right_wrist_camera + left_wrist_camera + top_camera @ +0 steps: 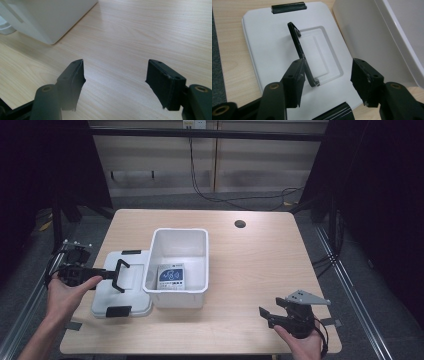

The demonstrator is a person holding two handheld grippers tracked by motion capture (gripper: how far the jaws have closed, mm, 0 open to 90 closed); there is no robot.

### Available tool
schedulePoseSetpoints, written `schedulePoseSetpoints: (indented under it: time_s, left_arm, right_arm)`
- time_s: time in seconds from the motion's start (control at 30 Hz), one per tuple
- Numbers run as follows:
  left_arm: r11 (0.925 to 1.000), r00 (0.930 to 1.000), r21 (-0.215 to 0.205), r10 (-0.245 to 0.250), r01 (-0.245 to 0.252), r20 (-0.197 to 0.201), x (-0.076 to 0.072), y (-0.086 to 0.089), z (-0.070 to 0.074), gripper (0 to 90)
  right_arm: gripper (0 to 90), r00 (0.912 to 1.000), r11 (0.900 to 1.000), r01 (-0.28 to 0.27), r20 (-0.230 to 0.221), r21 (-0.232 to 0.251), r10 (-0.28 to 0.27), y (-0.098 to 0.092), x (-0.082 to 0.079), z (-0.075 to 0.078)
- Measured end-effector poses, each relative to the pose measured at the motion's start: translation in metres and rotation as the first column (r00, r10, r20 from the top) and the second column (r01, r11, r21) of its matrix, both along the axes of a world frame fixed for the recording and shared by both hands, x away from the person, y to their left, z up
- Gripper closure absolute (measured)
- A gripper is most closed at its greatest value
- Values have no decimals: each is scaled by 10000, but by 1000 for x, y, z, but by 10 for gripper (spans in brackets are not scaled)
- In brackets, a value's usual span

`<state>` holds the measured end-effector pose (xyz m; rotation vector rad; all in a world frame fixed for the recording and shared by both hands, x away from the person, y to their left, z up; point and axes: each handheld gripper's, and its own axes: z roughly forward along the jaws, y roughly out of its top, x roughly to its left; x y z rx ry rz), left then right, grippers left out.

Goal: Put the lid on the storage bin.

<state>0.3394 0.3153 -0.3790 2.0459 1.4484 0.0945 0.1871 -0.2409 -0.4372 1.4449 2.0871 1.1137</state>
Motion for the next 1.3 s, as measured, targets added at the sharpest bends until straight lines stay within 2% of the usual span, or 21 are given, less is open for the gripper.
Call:
schedulePoseSetpoints:
  time_s: [0.13,0.33,0.4,0.43,0.47,0.53,0.57,0.67,0.77,0.8,0.87,0.9,0.93,0.97,1.0,1.1,1.13,1.2,1.23,1.27,1.3]
  left_arm:
    - [9989,9990,366,305,-293,-335,6,-1,4,447]
    - [9969,9963,753,291,-229,-814,17,-7,6,439]
    - [9930,9934,1167,329,-200,-1102,23,-10,5,439]
    - [9920,9928,1241,360,-217,-1143,24,-12,5,440]
    - [9894,9899,1421,481,-289,-1337,28,-14,5,467]
    - [9895,9893,1429,431,-230,-1391,30,-15,5,486]
    - [9861,9852,1595,722,-471,-1556,33,-18,4,497]
    - [9860,9834,1619,678,-403,-1682,37,-19,4,507]
    - [9807,9811,1899,805,-464,-1760,43,-22,0,531]
    - [9816,9767,1850,851,-481,-1971,45,-24,-1,535]
    - [9770,9732,2121,707,-233,-2186,50,-27,-4,549]
    - [9757,9700,2169,805,-296,-2296,52,-28,-5,550]
    - [9664,9662,2547,974,-344,-2388,55,-30,-6,562]
    - [9664,9662,2547,974,-344,-2388,55,-30,-6,562]
    - [9656,9619,2588,924,-236,-2573,58,-31,-7,562]
    - [9614,9572,2738,1047,-279,-2699,62,-33,-8,579]
    - [9590,9577,2784,1283,-537,-2575,64,-34,-9,607]
    - [9560,9583,2873,1351,-592,-2520,65,-34,-7,671]
    - [9509,9567,3037,1408,-590,-2549,66,-36,-8,671]
    - [9506,9490,3073,1362,-443,-2845,68,-38,-11,672]
    - [9506,9490,3073,1362,-443,-2845,68,-38,-11,677]
  right_arm:
    - [304,10000,10000,-59,-7,-53,59,1,0,0]
    - [300,9998,9999,-138,-109,-72,137,2,2,-1]
    - [300,9998,9998,-153,-93,-91,153,2,2,-1]
    - [300,9998,9998,-152,-104,-83,152,2,2,-1]
    - [300,9998,9998,-163,-104,-90,162,2,2,-1]
    - [300,9998,9998,-164,-128,-107,163,2,2,-1]
    - [300,9997,9997,-195,-143,-122,193,3,2,-1]
    - [293,9996,9997,-206,-203,-97,204,3,2,-2]
    - [291,9995,9996,-237,-230,-167,233,3,3,-2]
    - [290,9994,9995,-251,-229,-168,247,3,3,-2]
    - [290,9994,9995,-246,-246,-173,242,4,2,-2]
    - [290,9994,9995,-256,-247,-197,251,4,3,-3]
    - [290,9992,9995,-269,-304,-193,263,4,3,-3]
    - [290,9992,9995,-269,-304,-193,263,4,3,-3]
    - [290,9992,9994,-274,-311,-198,268,4,3,-3]
    - [291,9992,9993,-297,-277,-230,290,4,2,-3]
    - [291,9991,9992,-333,-250,-236,328,5,2,-3]
    - [291,9991,9992,-336,-280,-236,329,5,3,-3]
    - [291,9991,9992,-336,-280,-236,329,5,3,-3]
    - [291,9991,9990,-349,-269,-262,342,5,3,-3]
    - [291,9991,9990,-349,-269,-262,342,5,3,-3]
